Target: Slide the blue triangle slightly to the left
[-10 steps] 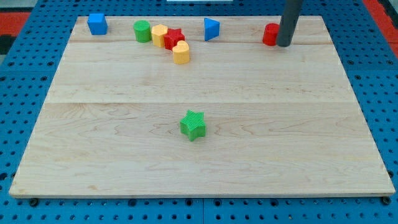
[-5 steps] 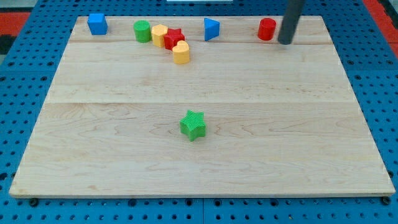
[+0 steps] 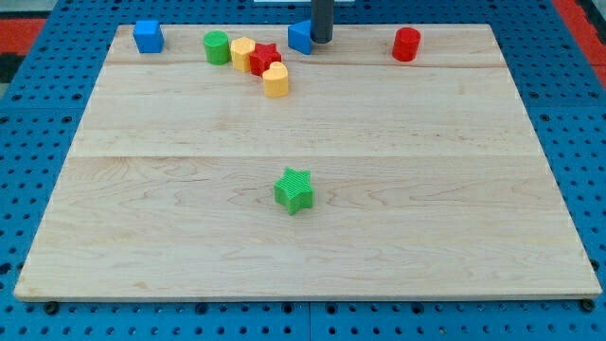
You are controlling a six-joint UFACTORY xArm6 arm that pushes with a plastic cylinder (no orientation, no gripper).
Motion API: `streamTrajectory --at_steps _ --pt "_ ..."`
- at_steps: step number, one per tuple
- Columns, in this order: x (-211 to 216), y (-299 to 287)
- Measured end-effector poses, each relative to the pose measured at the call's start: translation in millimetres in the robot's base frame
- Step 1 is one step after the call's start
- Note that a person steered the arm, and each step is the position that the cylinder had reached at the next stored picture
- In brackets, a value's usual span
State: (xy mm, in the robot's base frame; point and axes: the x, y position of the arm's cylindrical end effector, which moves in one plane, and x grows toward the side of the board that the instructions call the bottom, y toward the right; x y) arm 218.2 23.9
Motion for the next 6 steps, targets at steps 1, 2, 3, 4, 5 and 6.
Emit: streamTrajectory --at_steps 1,2,3,4,5,6 --pt "1 0" --pt "5 0" --pt "19 0" --pt "20 0" --pt "31 -14" --pt "48 -28"
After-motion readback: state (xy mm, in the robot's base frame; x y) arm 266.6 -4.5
